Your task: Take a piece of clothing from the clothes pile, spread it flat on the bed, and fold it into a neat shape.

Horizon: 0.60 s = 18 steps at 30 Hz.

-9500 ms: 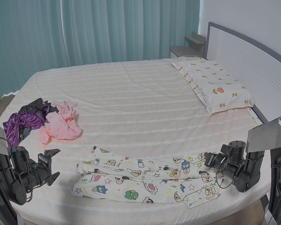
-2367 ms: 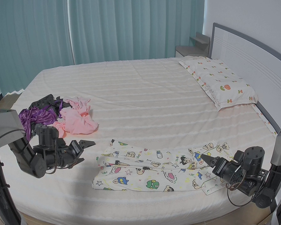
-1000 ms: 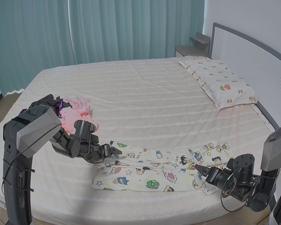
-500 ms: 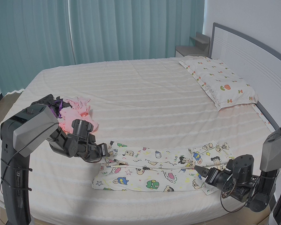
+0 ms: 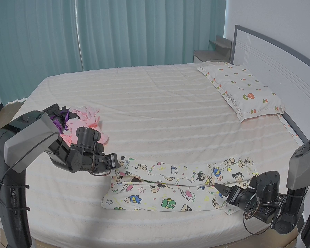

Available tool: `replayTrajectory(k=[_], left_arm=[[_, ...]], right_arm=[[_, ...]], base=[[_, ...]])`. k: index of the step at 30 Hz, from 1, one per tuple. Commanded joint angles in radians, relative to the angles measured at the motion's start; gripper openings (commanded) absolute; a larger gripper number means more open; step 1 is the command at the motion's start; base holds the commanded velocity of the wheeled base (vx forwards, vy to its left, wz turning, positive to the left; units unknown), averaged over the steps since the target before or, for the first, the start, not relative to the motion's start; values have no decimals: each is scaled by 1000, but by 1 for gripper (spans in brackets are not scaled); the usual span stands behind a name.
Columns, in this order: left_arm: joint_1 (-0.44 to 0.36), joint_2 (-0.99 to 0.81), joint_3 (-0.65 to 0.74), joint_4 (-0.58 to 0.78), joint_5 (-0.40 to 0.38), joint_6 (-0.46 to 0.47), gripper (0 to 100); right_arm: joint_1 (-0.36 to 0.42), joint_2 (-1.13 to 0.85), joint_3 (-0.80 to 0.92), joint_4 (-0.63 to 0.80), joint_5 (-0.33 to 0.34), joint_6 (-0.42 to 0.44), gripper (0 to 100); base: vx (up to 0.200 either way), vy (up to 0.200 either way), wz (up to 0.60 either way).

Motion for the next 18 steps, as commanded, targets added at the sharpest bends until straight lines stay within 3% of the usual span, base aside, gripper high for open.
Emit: replayTrajectory(k=[1, 14, 18], left_arm=[[-9, -27, 27, -72, 0, -2, 0], [-29, 0, 25, -198, 26, -11, 0], [-29, 0, 11, -241, 37, -62, 0]], right_arm=[[0, 1, 0, -18, 1, -1, 100], [2, 1, 0, -18, 1, 0, 100], [2, 6, 0, -18, 1, -1, 100]], base=[[0, 0, 0], [0, 0, 0], [0, 0, 0]])
